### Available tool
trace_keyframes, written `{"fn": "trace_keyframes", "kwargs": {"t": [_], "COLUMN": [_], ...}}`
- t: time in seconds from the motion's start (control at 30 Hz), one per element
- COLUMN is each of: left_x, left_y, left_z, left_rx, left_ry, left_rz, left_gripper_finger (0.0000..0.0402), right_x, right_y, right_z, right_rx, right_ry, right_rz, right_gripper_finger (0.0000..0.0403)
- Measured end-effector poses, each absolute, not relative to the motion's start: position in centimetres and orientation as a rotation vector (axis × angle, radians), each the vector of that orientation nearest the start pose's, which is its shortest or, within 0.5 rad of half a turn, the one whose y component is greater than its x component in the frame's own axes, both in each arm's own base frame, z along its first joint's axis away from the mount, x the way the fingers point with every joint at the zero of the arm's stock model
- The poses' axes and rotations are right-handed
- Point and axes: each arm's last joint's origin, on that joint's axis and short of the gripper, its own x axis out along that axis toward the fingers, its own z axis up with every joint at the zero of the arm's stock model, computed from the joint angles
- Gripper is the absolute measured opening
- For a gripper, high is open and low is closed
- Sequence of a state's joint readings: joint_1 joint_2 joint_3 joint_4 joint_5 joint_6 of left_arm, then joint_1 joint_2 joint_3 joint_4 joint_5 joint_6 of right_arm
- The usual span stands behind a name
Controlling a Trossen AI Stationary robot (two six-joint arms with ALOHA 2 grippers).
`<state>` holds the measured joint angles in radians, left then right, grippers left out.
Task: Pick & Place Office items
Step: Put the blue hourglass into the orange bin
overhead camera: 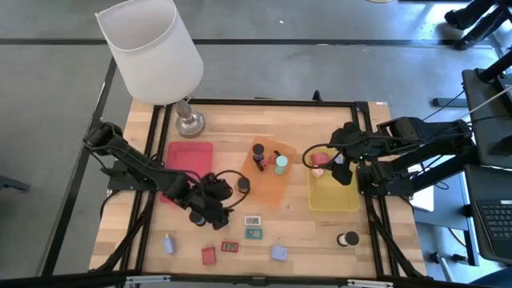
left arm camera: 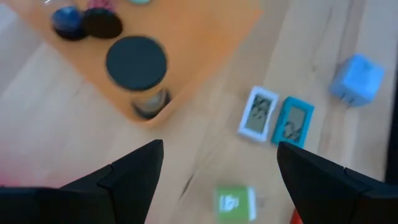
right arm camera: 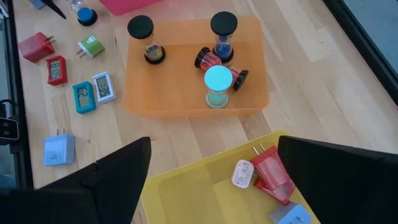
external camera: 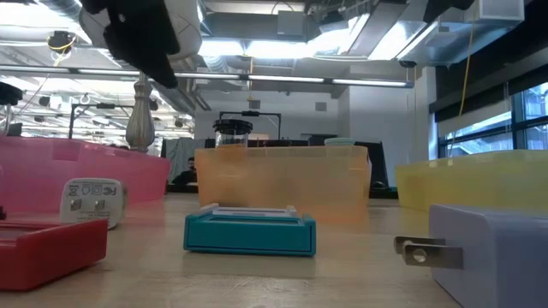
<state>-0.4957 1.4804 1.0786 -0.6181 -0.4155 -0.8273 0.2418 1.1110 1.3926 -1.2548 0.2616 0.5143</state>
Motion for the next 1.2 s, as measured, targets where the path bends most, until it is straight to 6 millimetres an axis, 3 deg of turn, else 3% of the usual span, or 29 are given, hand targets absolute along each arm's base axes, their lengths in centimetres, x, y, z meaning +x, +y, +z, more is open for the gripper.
{"fn": "trace_keyframes", "kwargs": {"t": [0.37, 0.6, 0.83, 1.2], "left_x": [27.6, 27.5, 26.8, 23.0], "left_y": [-13.3, -13.2, -13.2, -12.2], "left_z": [25.3, 25.3, 24.6, 25.7], "left_rx": [-0.372, -0.309, -0.390, -0.796], "left_ry": [0.682, 0.690, 0.830, 1.077], "left_rz": [0.309, 0.299, 0.286, 0.447], "left_gripper_finger": [0.0310, 0.0310, 0.0326, 0.0387], "right_x": [17.2, 17.2, 17.2, 17.3], "right_y": [3.5, 3.5, 3.5, 3.5], "right_z": [38.7, 38.7, 38.7, 38.7], "right_rx": [0.233, 0.234, 0.234, 0.235], "right_ry": [0.907, 0.906, 0.906, 0.903], "right_rz": [-0.257, -0.257, -0.257, -0.257], "right_gripper_finger": [0.0355, 0.0355, 0.0355, 0.0355]}}
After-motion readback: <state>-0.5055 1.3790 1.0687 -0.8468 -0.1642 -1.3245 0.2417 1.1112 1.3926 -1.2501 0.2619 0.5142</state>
